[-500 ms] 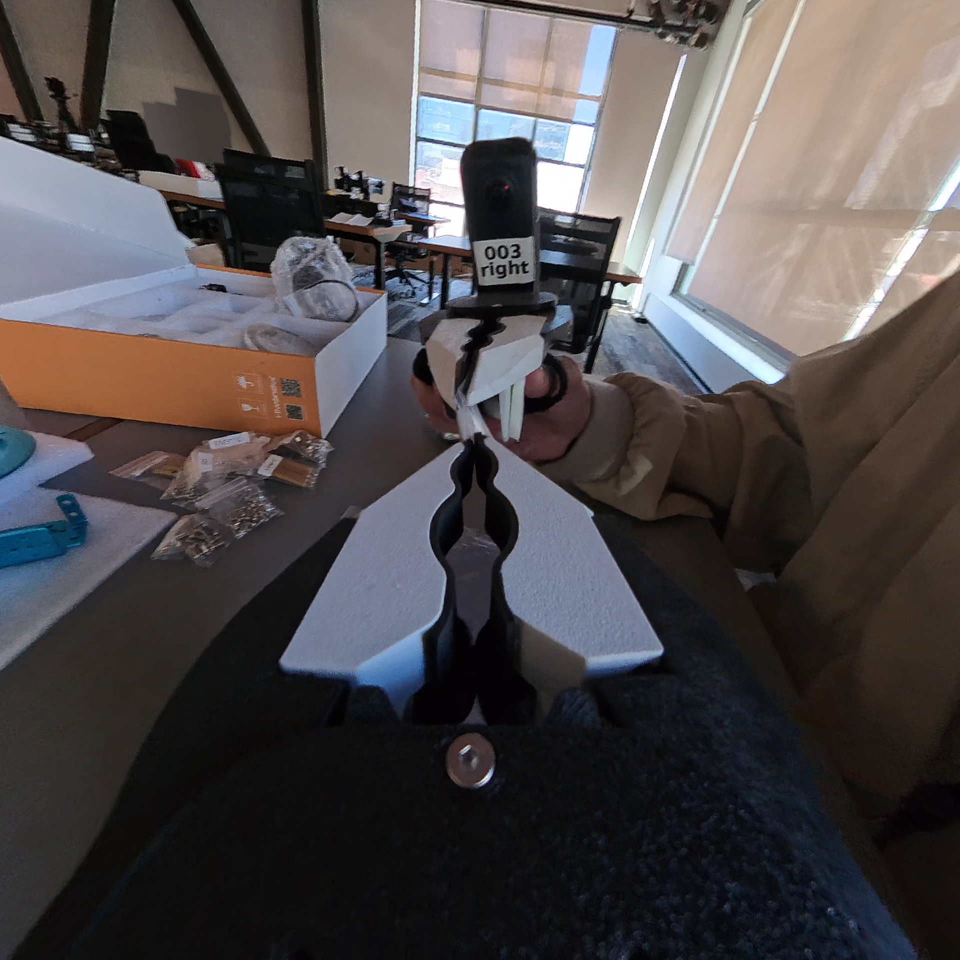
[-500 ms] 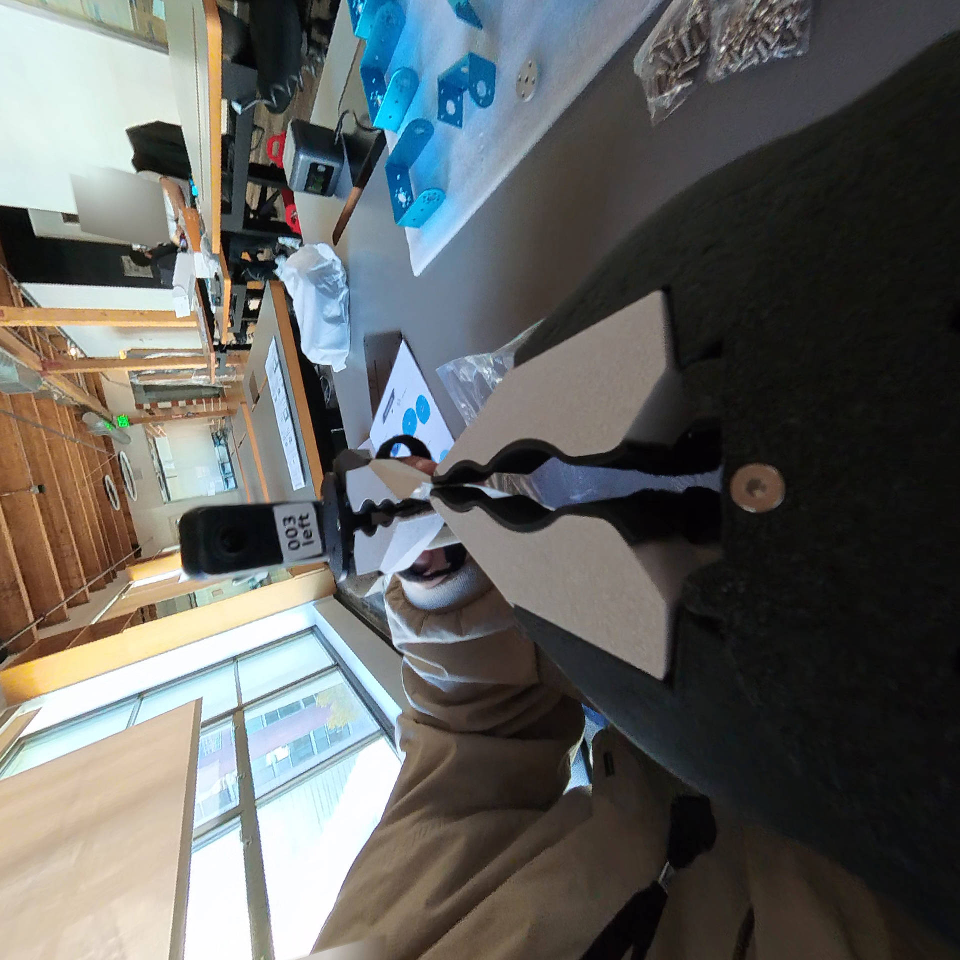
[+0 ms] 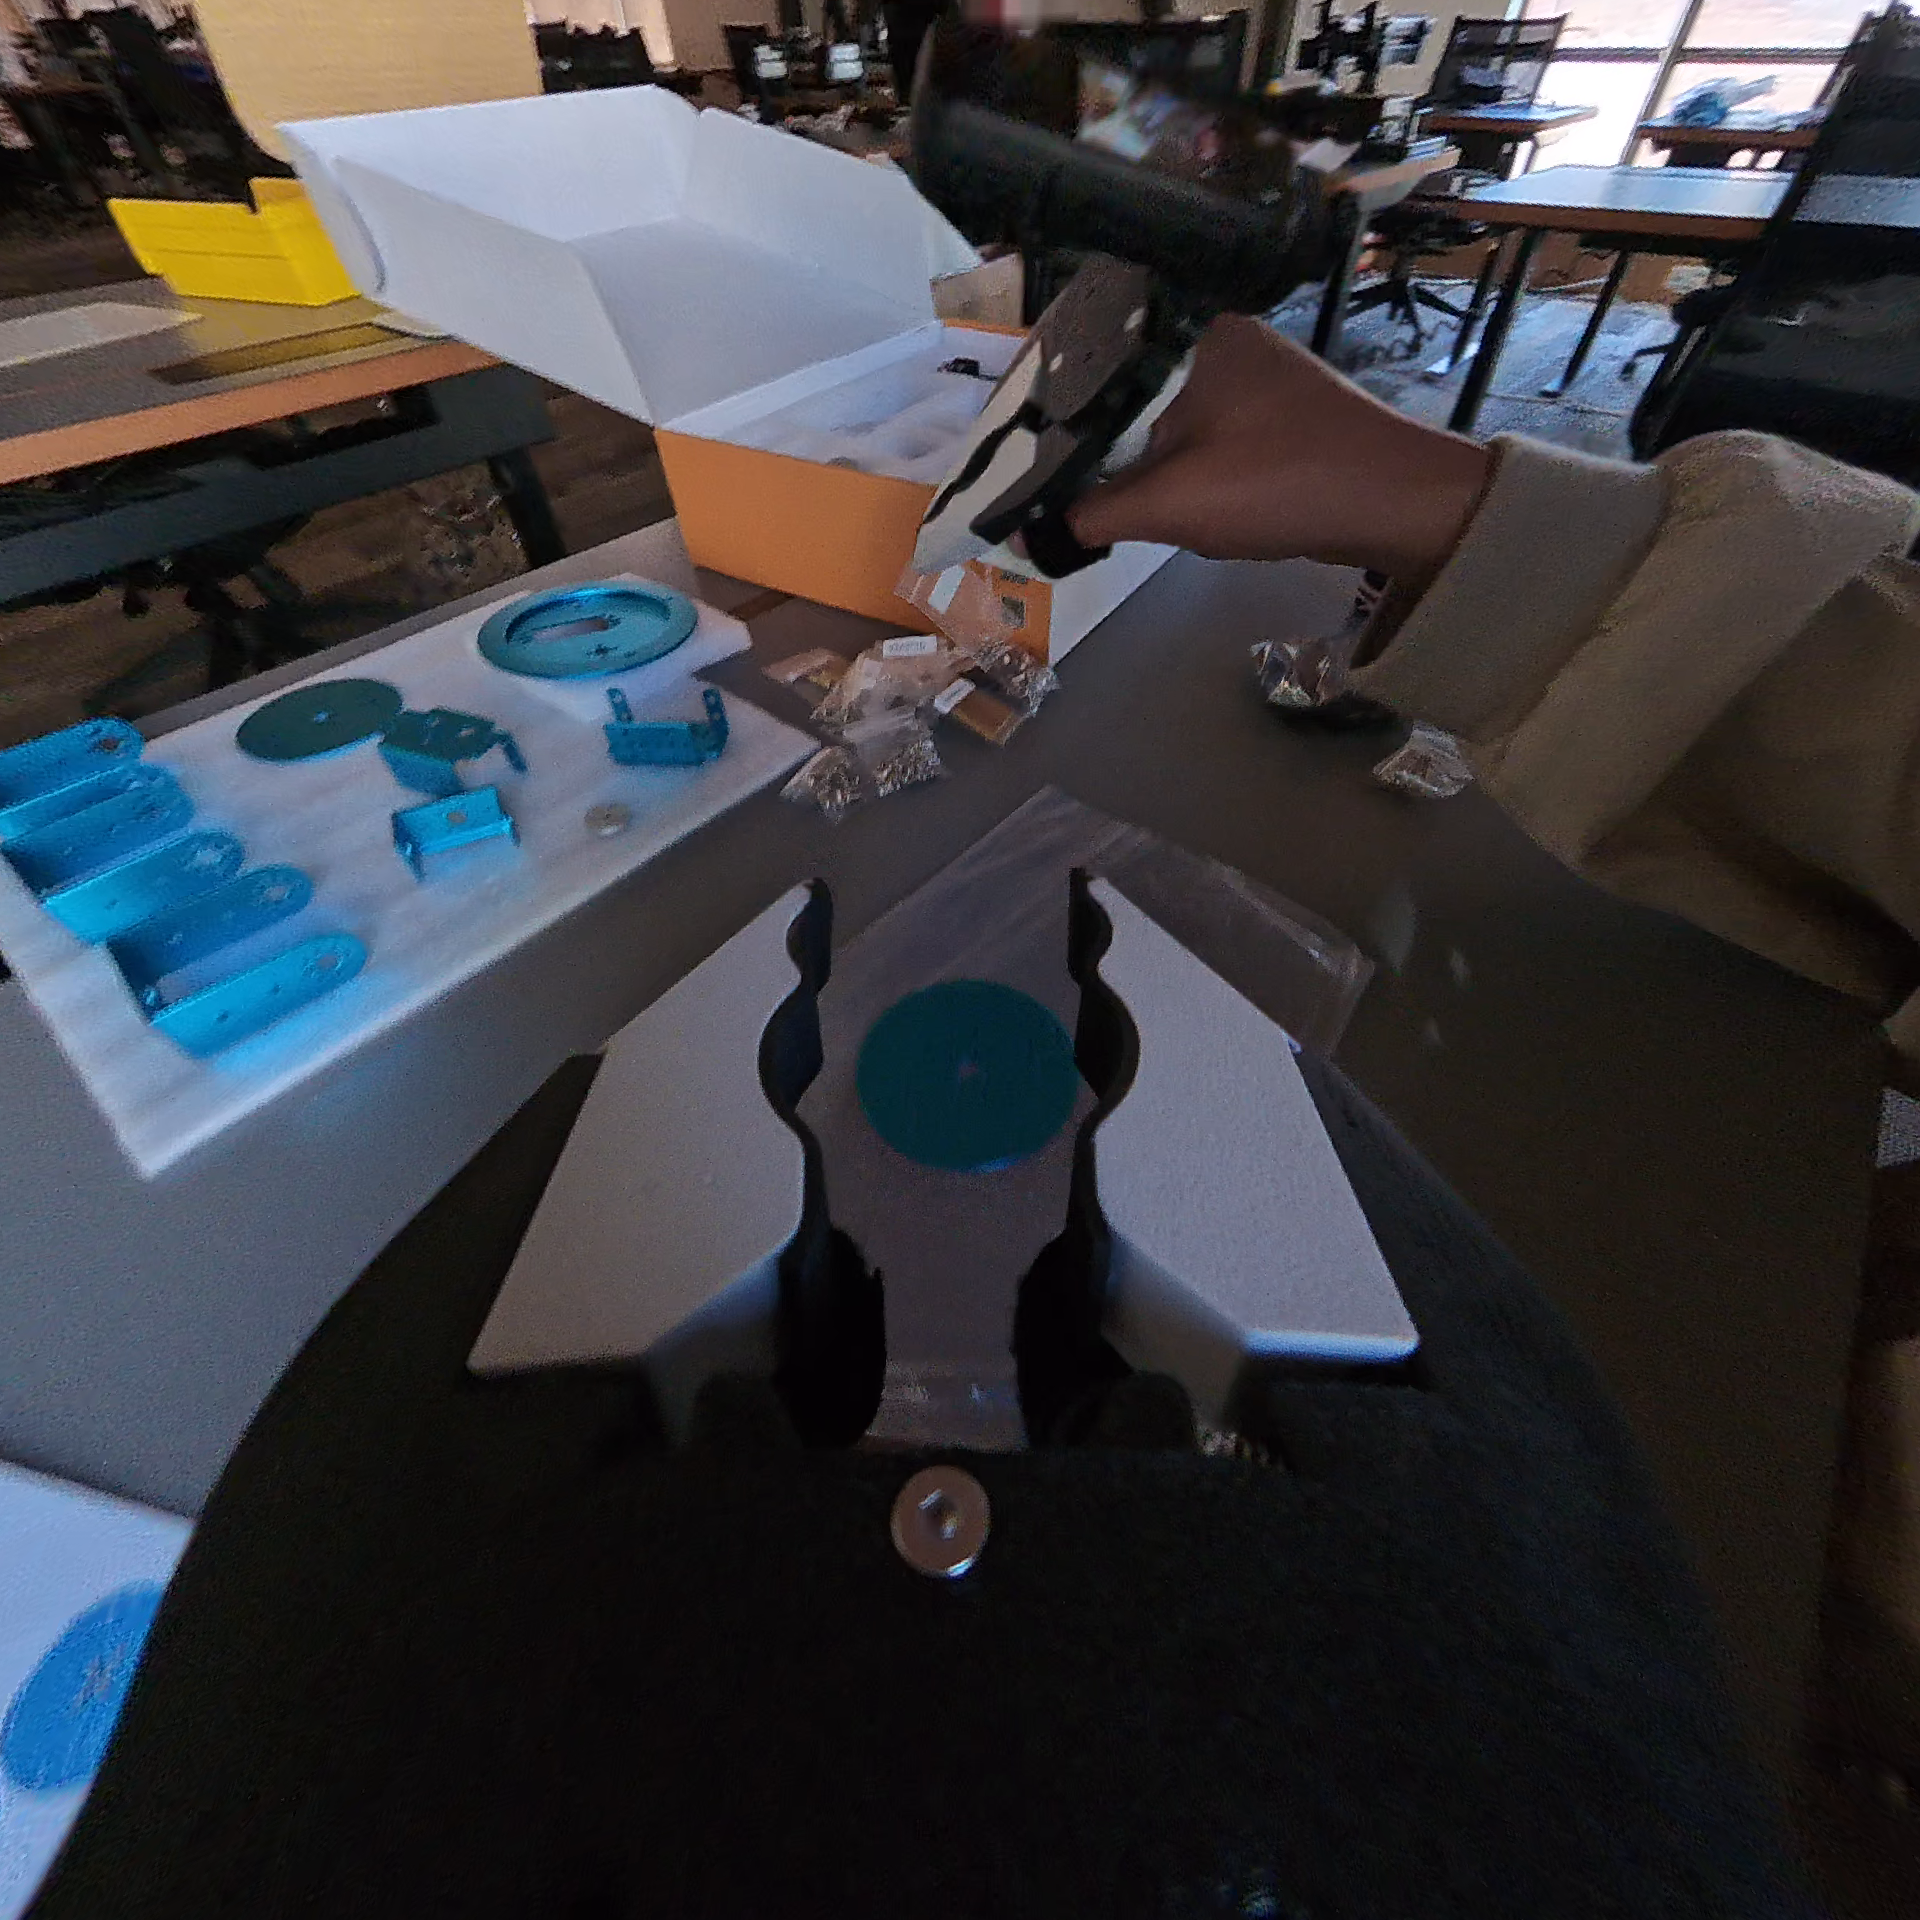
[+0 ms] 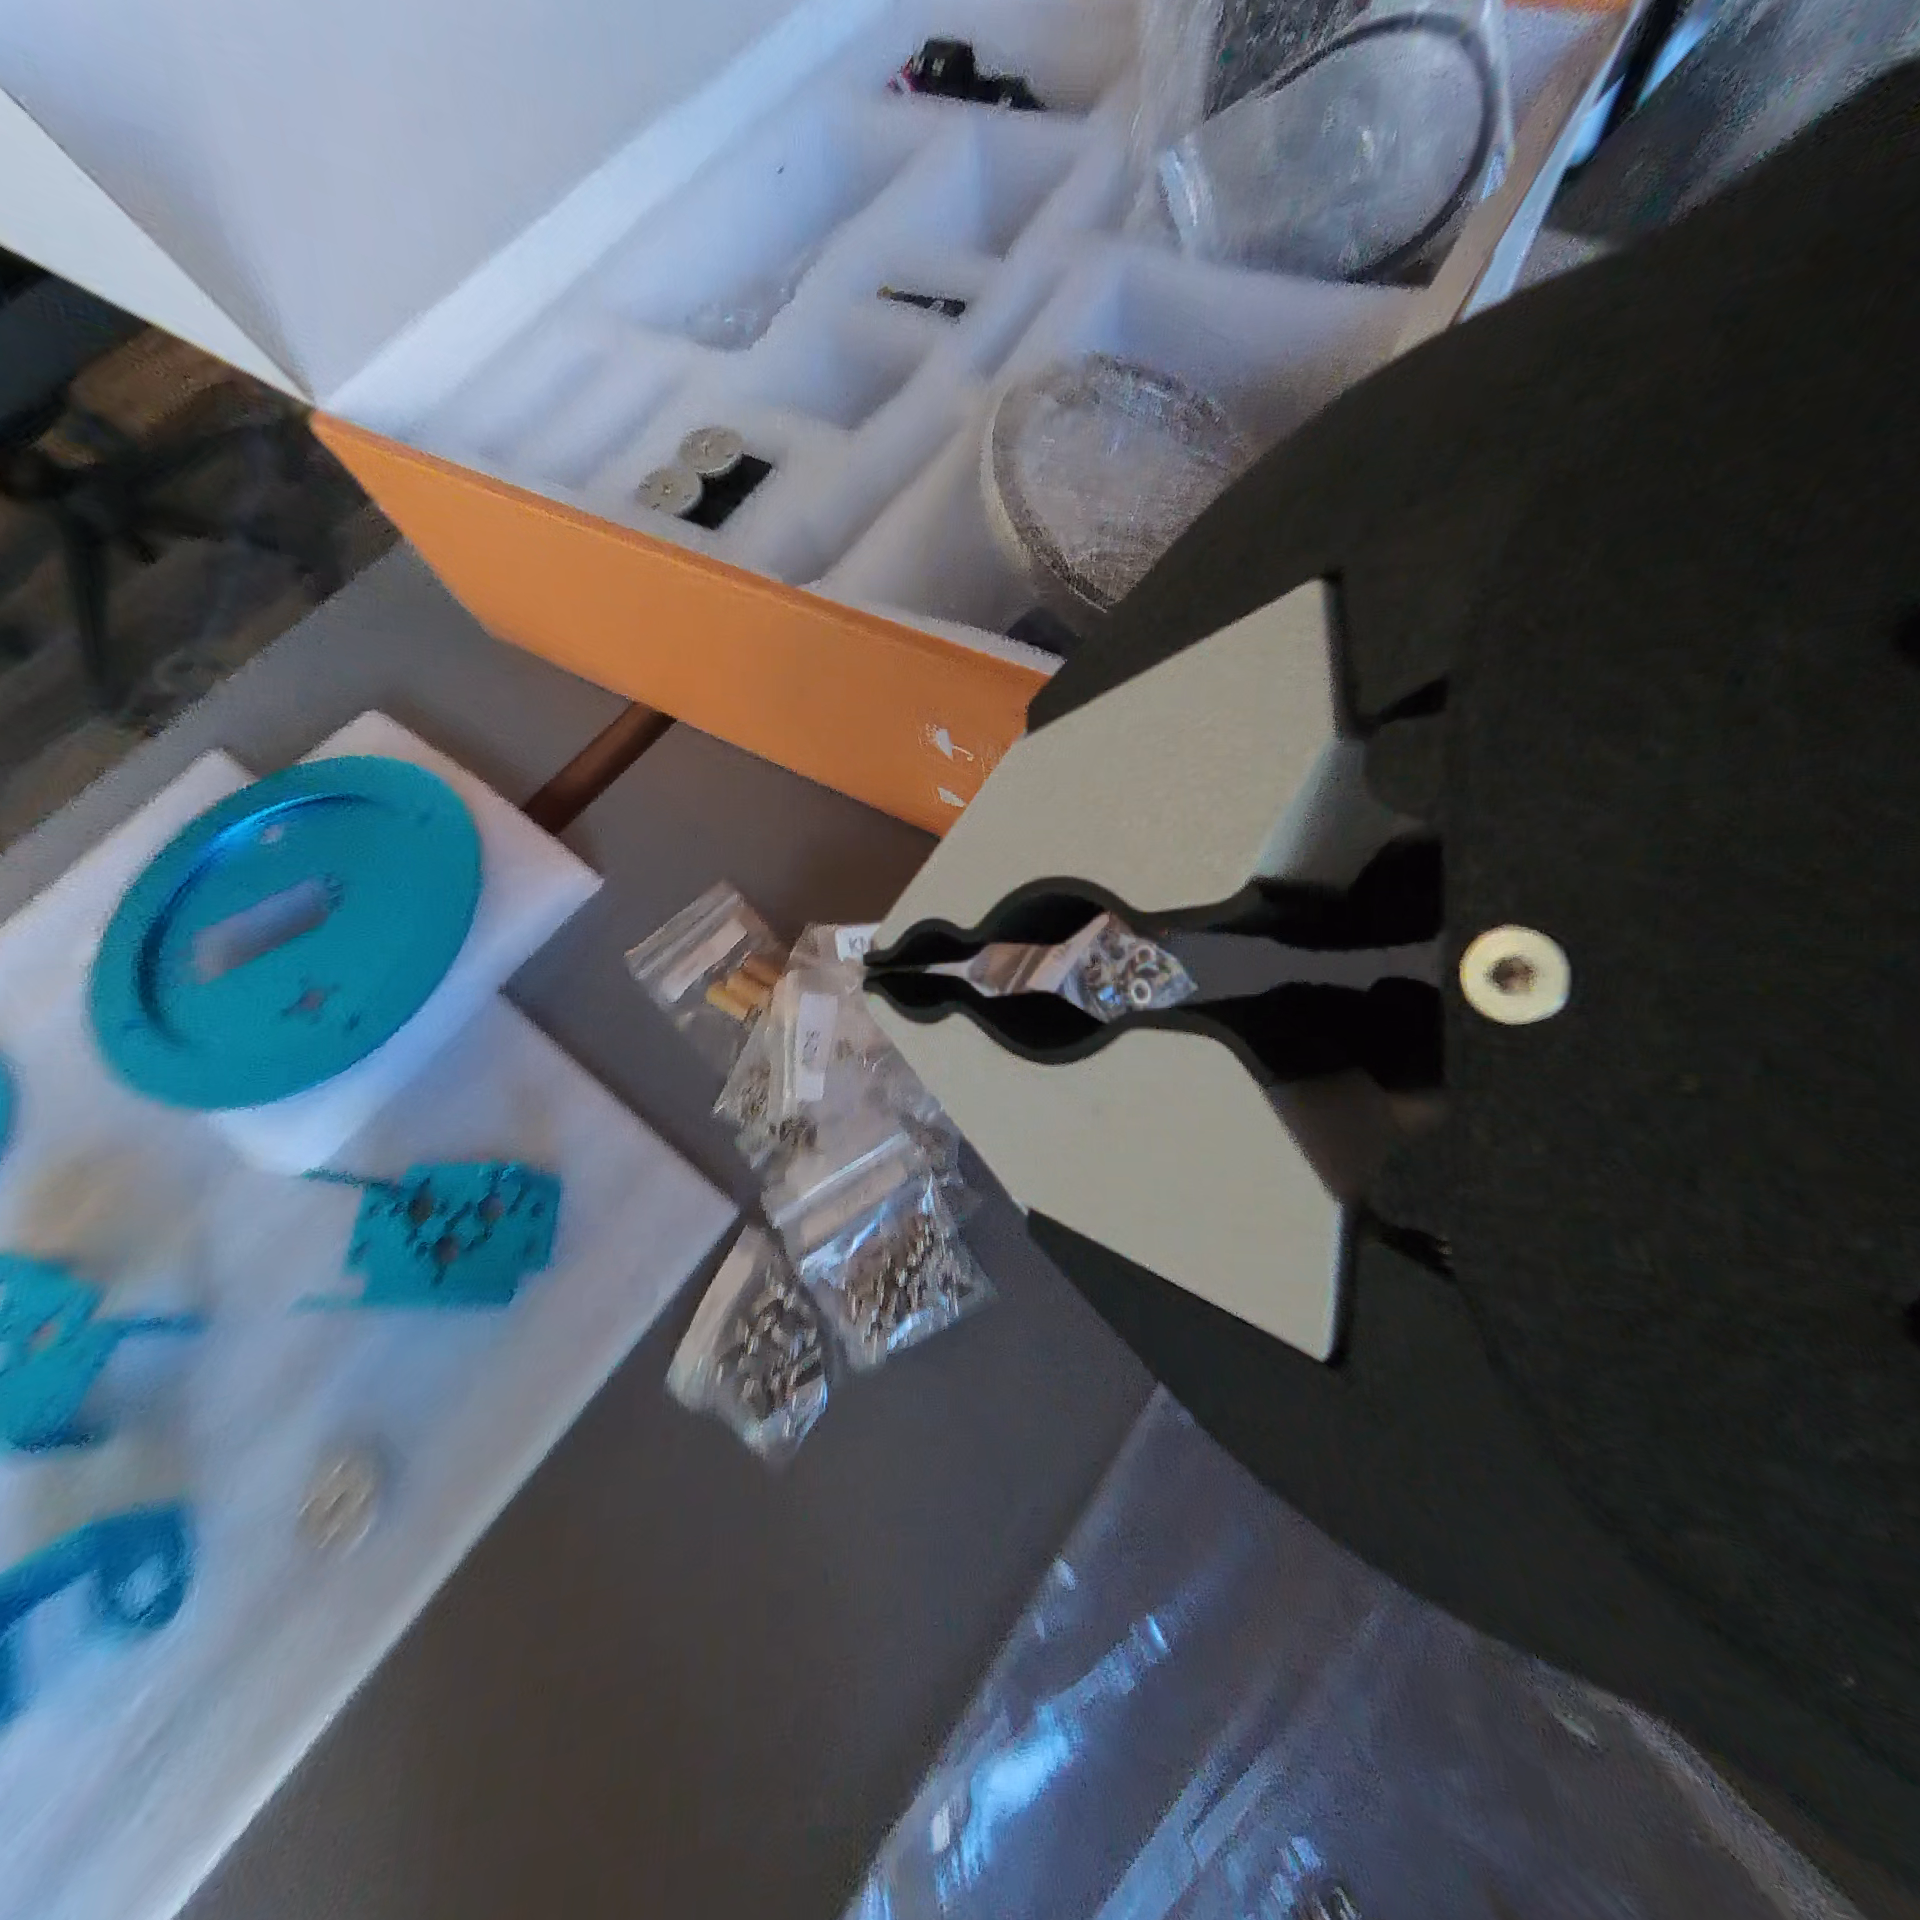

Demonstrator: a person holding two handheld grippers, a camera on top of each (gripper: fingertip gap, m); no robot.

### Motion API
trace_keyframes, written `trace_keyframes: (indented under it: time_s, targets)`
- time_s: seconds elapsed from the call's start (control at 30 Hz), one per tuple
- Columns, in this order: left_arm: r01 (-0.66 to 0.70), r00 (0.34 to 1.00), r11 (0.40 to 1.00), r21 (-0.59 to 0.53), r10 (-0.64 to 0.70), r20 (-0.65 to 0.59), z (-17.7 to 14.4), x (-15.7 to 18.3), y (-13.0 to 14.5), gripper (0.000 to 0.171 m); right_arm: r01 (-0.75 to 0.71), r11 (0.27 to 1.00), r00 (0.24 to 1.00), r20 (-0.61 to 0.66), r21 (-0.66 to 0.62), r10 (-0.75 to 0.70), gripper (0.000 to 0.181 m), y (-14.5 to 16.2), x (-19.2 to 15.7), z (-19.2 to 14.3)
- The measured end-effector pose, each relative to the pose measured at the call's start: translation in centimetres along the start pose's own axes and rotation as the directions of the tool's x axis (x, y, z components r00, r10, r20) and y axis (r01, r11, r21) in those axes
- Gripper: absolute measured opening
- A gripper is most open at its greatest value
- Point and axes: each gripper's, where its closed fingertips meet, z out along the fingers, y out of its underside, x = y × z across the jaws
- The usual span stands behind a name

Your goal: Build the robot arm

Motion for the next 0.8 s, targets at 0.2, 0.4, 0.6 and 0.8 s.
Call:
trace_keyframes:
  time_s: [0.2, 0.4, 0.6, 0.8]
  targets:
    - [0.152, 0.988, 0.987, -0.045, -0.154, -0.028, -4.5, 2.4, 3.9, 0.045, -0.214, 0.974, 0.974, 0.062, -0.067, 0.219, 0.01, 1.0, -2.5, 4.9]
    - [0.178, 0.983, 0.982, -0.061, -0.175, 0.053, -8.6, 2.2, 6.9, 0.045, -0.346, 0.928, 0.915, 0.27, 0.141, 0.3, 0.029, -0.7, -3.4, -1.7]
    - [0.174, 0.985, 0.978, -0.118, -0.171, 0.037, -9.5, 3.8, 9.7, 0.045, -0.365, 0.844, 0.848, 0.515, 0.392, 0.127, 0.038, 2.3, -12.1, -13.2]
    - [0.051, 0.997, 0.962, -0.27, -0.065, -0.045, -5.9, 6.1, 13.4, 0.046, -0.32, 0.861, 0.769, 0.639, 0.394, -0.006, 0.033, 6.9, -22.8, -15.2]
